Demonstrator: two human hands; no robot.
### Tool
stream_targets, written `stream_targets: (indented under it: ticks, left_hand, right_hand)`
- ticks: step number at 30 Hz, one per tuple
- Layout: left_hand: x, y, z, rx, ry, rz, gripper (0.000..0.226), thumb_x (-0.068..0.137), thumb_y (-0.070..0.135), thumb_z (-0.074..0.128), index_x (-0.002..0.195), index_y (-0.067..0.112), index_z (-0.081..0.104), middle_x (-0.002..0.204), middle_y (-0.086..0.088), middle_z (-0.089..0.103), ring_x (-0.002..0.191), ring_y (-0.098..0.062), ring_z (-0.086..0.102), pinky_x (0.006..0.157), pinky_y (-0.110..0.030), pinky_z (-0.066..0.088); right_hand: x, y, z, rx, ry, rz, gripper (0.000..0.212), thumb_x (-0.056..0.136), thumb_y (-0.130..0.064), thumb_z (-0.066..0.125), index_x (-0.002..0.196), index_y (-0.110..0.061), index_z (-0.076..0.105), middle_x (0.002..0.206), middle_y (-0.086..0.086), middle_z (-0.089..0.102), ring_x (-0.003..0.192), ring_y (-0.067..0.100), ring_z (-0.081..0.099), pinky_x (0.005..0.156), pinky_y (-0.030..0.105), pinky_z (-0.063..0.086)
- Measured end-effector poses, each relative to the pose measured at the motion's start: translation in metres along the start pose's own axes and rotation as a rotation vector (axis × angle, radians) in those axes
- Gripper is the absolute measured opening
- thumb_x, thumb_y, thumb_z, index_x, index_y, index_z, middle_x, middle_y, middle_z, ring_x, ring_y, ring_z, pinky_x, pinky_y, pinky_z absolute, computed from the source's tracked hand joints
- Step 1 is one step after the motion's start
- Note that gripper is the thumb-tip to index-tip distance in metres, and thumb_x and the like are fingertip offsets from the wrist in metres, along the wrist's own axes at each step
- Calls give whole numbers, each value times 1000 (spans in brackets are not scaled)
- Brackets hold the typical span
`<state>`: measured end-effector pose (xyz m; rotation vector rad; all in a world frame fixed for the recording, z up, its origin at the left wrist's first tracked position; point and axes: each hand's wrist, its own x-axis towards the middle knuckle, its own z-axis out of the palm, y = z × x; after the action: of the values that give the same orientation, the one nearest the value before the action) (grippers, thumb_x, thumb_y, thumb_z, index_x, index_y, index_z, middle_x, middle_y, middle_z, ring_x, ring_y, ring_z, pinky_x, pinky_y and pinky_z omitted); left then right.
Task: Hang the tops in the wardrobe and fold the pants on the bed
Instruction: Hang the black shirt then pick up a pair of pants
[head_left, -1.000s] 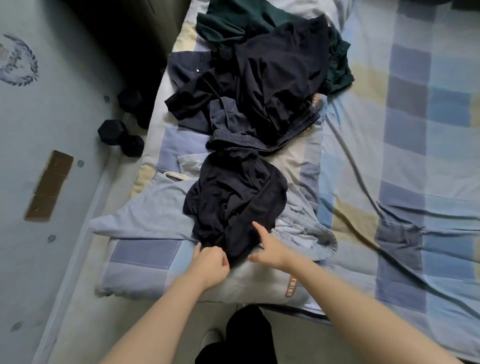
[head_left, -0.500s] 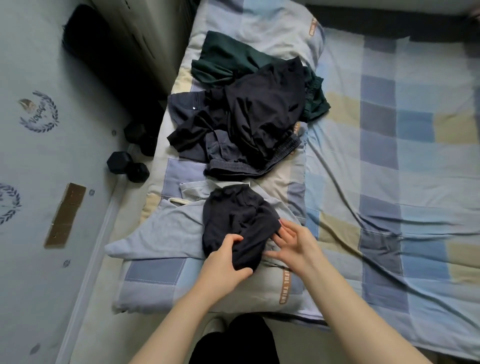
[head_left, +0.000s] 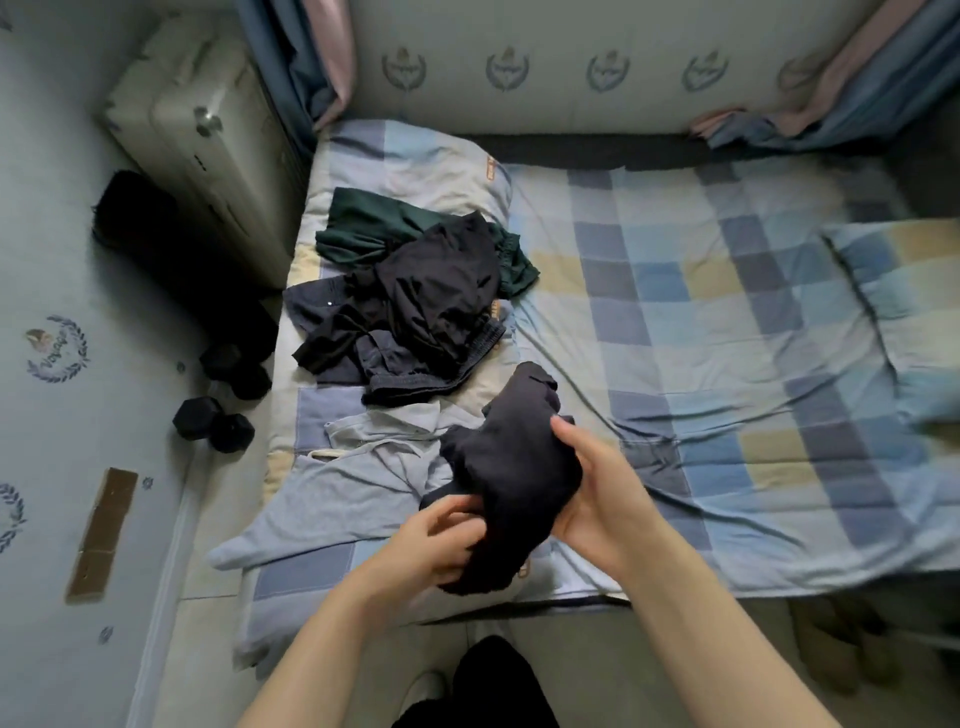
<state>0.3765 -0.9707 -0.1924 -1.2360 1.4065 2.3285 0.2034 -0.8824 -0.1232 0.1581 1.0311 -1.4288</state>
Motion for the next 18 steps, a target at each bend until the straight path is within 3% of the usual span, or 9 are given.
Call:
stream_targets:
  ticks: [2,4,6,8,10,12,14,18]
  left_hand:
    - [-9,5,4,-266,42,-72,51,90,58,53,123,20,61,110,-2,72,85,-21,71,86,-39,53]
    - [-17,11,8,-366,35,-98,59,88,65,47,123,20,60,111,-6,73,95,-26,72,94,-45,51]
    - [-26,20,19,-435,-38,-100,62,85,64,53,123,15,60,114,-11,71,97,-27,71,83,-41,54]
    - [-36,31,39,-485,-96,-76,51,86,45,63,121,7,64,113,-17,70,97,-29,69,77,-38,57]
    - [-43,41,58,-399,-64,-10,28,84,18,68,108,2,69,100,-18,72,86,-27,70,70,-34,58]
    - [-54,47,76,-255,-4,77,6,82,1,62,85,4,66,73,-13,68,63,-23,66,56,-28,53]
    - [-66,49,92,-160,-24,138,16,82,-4,54,73,8,59,58,-8,61,51,-21,61,50,-25,49]
    - [-94,49,119,41,-173,271,33,76,-7,51,78,15,75,74,-10,72,66,-23,69,60,-28,56]
  right_hand:
    - [-33,9,6,-169,29,-101,35,92,-21,55,119,0,61,117,18,67,107,30,65,81,39,56]
    - [-67,22,13,-403,37,-178,24,91,-16,60,106,2,64,108,14,69,101,25,66,85,41,53]
    - [-101,39,22,-696,19,-252,14,89,-23,63,83,-10,65,83,0,64,84,11,59,75,30,47]
    - [-128,58,28,-980,39,-306,19,84,-36,60,69,-24,60,67,-16,51,69,1,46,64,22,38]
    - [-147,77,29,-1145,90,-372,23,82,-44,56,72,-24,55,64,-14,46,64,1,40,61,27,34]
    - [-167,94,22,-1143,168,-387,22,81,-46,55,81,-24,58,70,-6,52,66,7,46,62,35,43]
    - [-189,111,8,-1079,252,-355,21,81,-43,54,89,-26,64,80,4,63,73,15,57,72,43,51]
    - [-224,136,-33,-950,477,-308,16,90,-31,56,99,-31,69,94,-9,72,92,4,66,87,30,50]
